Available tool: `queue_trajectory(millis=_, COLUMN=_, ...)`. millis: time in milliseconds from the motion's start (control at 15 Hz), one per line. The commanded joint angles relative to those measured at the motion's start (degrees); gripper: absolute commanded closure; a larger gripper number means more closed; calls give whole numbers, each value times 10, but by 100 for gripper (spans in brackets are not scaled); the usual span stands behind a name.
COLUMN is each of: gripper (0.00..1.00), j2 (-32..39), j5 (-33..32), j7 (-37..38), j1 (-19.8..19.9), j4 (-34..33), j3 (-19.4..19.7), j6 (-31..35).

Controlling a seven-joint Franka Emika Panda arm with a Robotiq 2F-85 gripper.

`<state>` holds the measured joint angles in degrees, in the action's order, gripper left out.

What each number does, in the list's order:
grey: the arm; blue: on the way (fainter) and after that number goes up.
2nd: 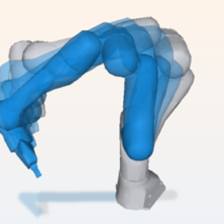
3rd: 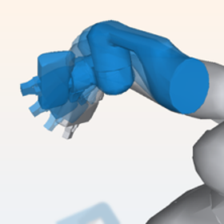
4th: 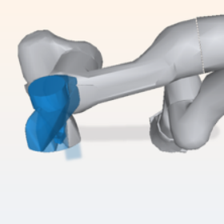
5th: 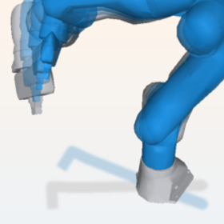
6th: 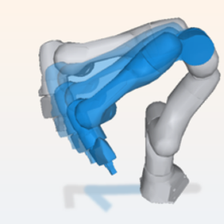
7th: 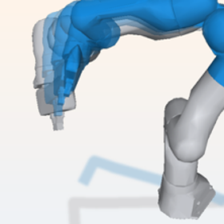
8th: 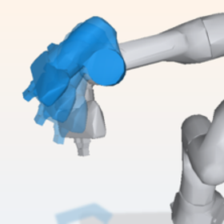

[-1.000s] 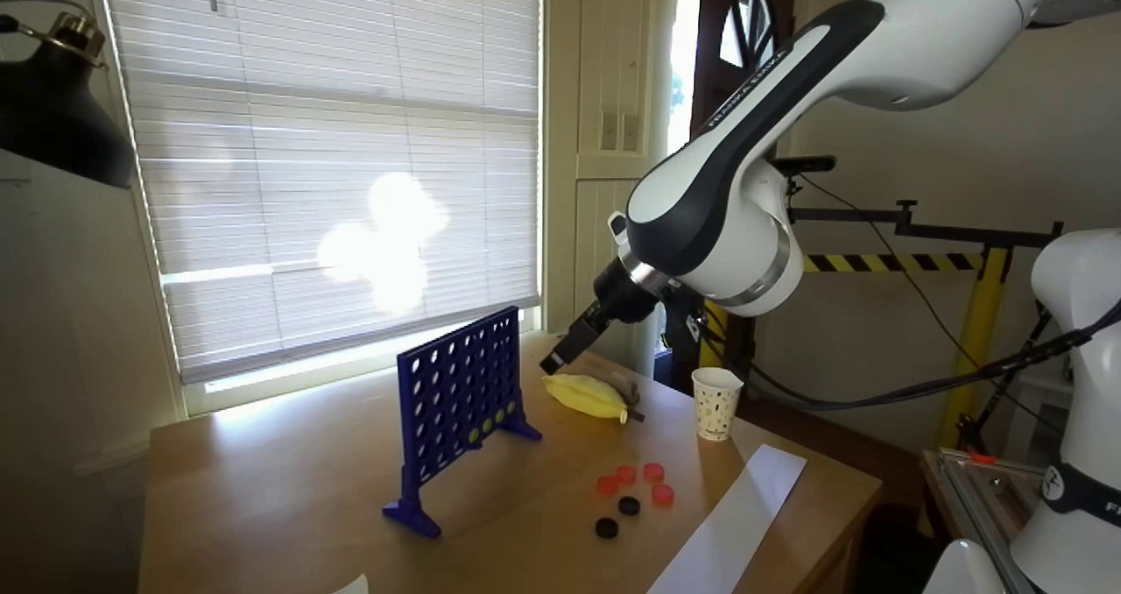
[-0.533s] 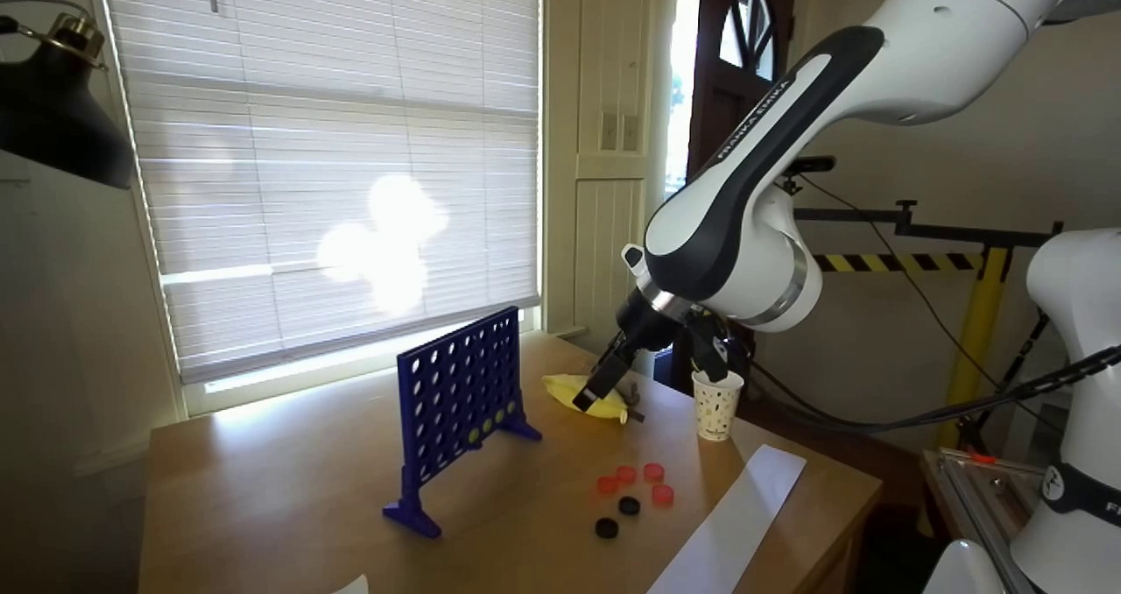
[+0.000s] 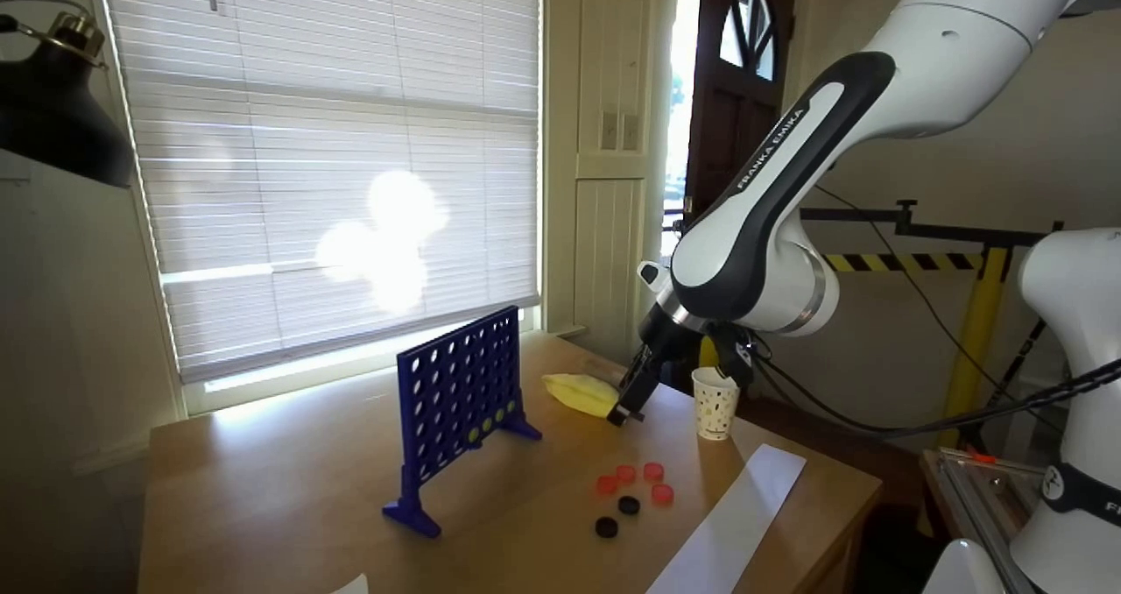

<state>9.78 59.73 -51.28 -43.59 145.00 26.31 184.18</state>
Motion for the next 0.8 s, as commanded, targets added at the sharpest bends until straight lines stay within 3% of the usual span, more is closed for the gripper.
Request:
queue_trajectory(millis=0, gripper=0, j2=-19, j5=-83, j7=72, j1=-64, j4=17, j3=91, j6=-52)
queue_trajectory(millis=467, gripper=0, j2=-37, j5=-307, j7=283, j1=-184, j4=-36, j3=261, j6=-178)
queue_trajectory(millis=733, gripper=0, j2=-62, j5=-452, j7=415, j1=-243, j4=-85, j3=337, j6=-260)
